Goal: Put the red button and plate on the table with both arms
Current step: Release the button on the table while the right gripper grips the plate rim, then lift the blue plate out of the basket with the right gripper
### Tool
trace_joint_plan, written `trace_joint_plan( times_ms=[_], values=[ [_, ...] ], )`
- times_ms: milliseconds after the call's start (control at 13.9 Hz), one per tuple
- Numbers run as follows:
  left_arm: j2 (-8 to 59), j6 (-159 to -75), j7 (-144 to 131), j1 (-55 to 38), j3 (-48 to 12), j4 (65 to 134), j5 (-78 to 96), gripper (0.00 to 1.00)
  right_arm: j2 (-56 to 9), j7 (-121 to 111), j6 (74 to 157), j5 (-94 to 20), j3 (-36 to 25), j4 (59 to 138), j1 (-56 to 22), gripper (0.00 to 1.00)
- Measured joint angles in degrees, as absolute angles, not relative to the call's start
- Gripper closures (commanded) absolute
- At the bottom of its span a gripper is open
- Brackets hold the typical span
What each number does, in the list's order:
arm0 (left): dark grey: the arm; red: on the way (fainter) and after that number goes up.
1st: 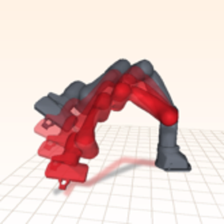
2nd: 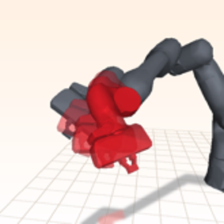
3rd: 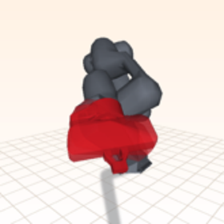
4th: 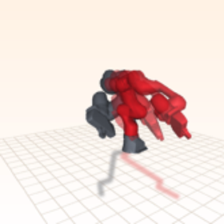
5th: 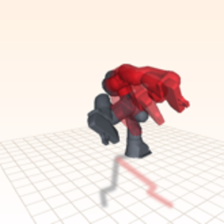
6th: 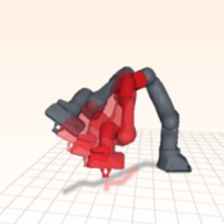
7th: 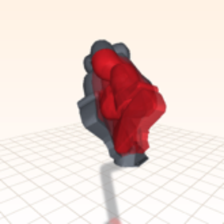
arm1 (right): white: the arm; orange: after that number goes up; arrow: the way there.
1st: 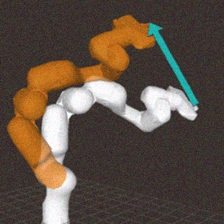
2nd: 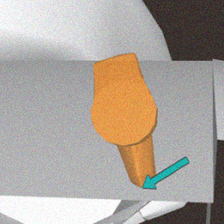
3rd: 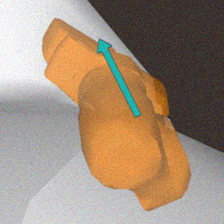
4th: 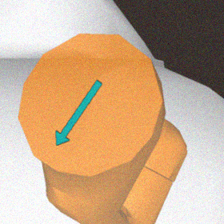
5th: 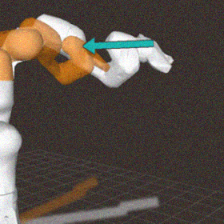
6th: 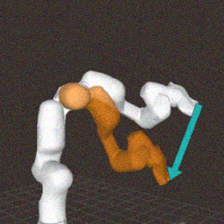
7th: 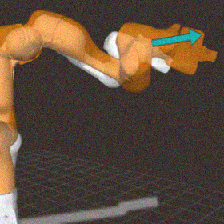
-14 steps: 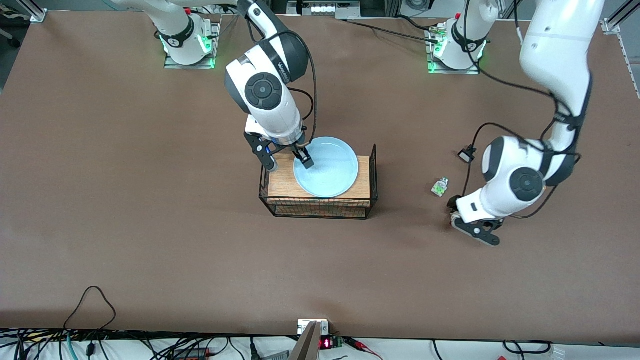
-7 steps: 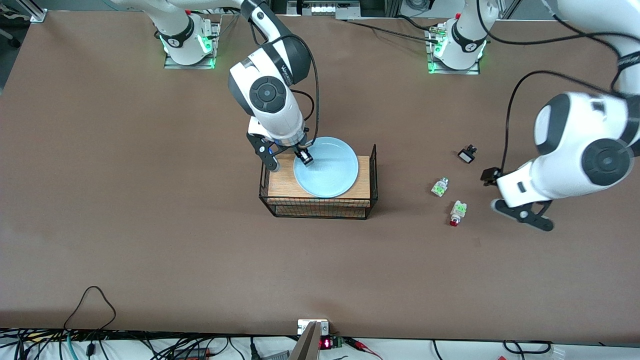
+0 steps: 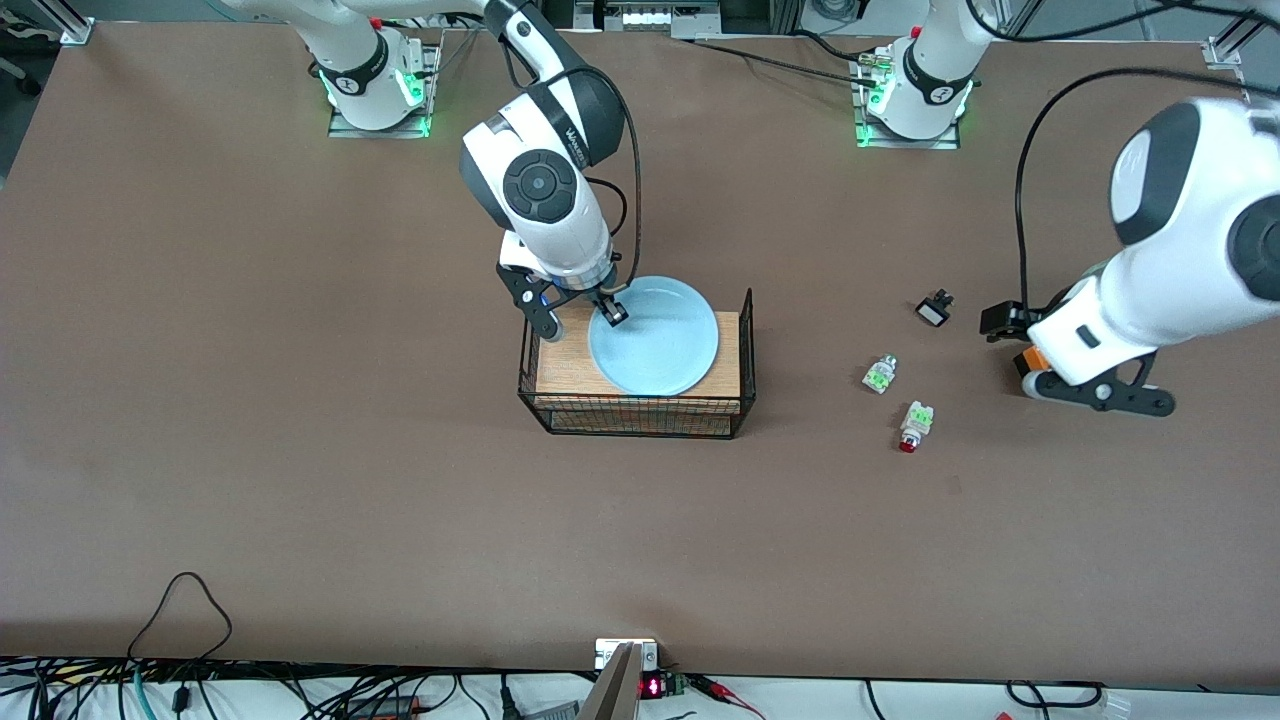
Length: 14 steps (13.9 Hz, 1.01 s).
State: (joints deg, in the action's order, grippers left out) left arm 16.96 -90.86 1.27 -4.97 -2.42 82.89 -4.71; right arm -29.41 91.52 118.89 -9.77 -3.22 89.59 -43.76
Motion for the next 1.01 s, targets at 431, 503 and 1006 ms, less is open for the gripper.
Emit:
trace_joint_plan(
  times_ms=[431,503,1006],
  values=[
    [14.3,-88.4,0.9,-3.1,-1.9,80.4,-4.7,0.0,-28.8,91.0,118.8,-9.8,-3.2,89.4,-43.9,1.0],
    [13.6,-88.1,0.9,-2.7,-1.9,80.8,-4.7,0.0,-28.4,90.9,118.8,-9.8,-3.2,89.4,-43.9,1.0],
    [4.8,-98.0,0.9,1.2,-1.7,93.0,-3.2,0.0,-18.2,90.4,118.5,-9.9,-3.1,88.8,-44.6,1.0]
  ],
)
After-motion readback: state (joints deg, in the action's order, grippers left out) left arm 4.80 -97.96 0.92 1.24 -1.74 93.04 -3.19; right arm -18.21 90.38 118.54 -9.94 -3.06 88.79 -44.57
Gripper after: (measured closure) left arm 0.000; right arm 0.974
